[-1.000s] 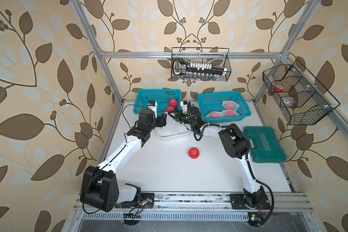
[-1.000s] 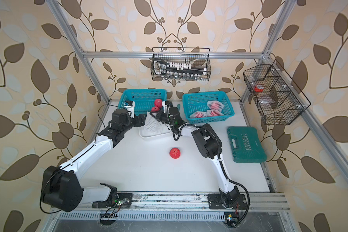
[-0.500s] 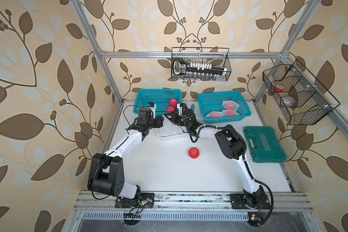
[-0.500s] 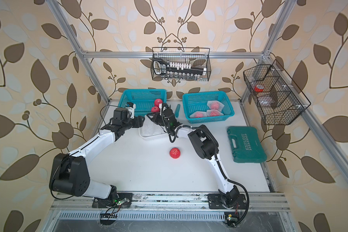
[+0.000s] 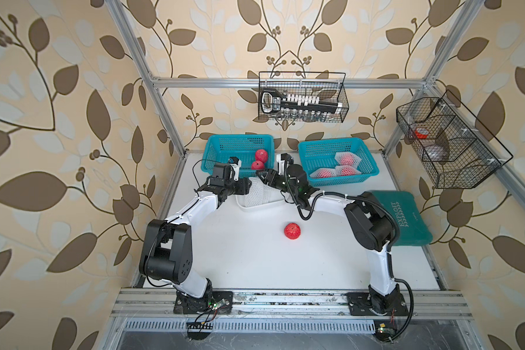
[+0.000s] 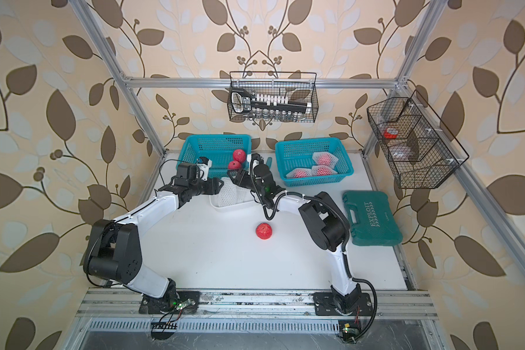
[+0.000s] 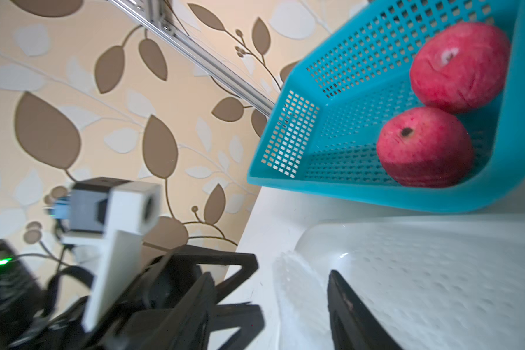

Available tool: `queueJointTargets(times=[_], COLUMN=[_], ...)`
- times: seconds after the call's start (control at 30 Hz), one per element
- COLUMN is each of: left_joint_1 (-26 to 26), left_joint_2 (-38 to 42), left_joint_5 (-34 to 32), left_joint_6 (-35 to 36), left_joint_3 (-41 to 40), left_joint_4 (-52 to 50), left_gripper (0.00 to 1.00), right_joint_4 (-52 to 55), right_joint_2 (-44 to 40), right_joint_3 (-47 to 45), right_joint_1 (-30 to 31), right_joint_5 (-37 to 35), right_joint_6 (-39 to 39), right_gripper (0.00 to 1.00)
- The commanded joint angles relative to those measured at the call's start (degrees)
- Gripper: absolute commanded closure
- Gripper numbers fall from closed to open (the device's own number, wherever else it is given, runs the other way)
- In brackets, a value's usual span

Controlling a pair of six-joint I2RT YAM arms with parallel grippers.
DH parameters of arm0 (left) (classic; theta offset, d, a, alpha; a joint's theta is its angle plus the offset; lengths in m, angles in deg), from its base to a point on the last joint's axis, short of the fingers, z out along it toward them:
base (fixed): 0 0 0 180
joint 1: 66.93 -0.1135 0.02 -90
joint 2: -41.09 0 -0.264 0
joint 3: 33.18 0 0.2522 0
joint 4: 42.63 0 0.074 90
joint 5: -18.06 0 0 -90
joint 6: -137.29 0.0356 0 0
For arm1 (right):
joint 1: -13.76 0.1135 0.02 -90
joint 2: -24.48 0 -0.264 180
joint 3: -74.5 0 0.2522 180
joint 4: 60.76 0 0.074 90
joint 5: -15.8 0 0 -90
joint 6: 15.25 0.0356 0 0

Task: Remove foam nets from apples
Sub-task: Place the foam net into the storage box, then adjust the foam net in the storage box.

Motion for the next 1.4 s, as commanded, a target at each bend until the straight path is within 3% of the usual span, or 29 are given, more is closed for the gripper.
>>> queueJointTargets(times=[0.0, 0.3, 0.97, 1.13, 1.37], left_joint_1=[0.93, 2.25, 4.37, 4.41, 6.49], left_joint_2=[-0.35, -5.58, -17.88, -20.55, -23.81], left_joint_5=[2.06, 3.50, 4.47, 4.09, -0.28], left_joint_6=[1.86, 3.32, 5.26, 5.60, 7.99], left_joint_3=[2.35, 5.42, 13.62, 15.89, 20.88], left_joint_4=[0.63, 0.49, -4.36, -5.69, -9.89], left_gripper=[0.37, 0.46, 0.42, 0.39, 0.37], right_joint_4=[-3.38, -5.22, 9.31, 3.72, -10.46], right_joint_2=[-5.05, -18.48, -43.11, -45.60, -42.45], right_joint_3=[-3.41, -15.26, -39.07, -46.68, -55.21], right_joint_1=[0.21, -2.56, -3.92, -3.91, -3.56], right_joint_5=[0.26, 0.60, -7.78, -7.72, -7.75], right_joint_6=[-4.77, -9.13, -26.56, -29.90, -29.86], right_gripper=[0.37, 0.35, 0.30, 0.29, 0.28])
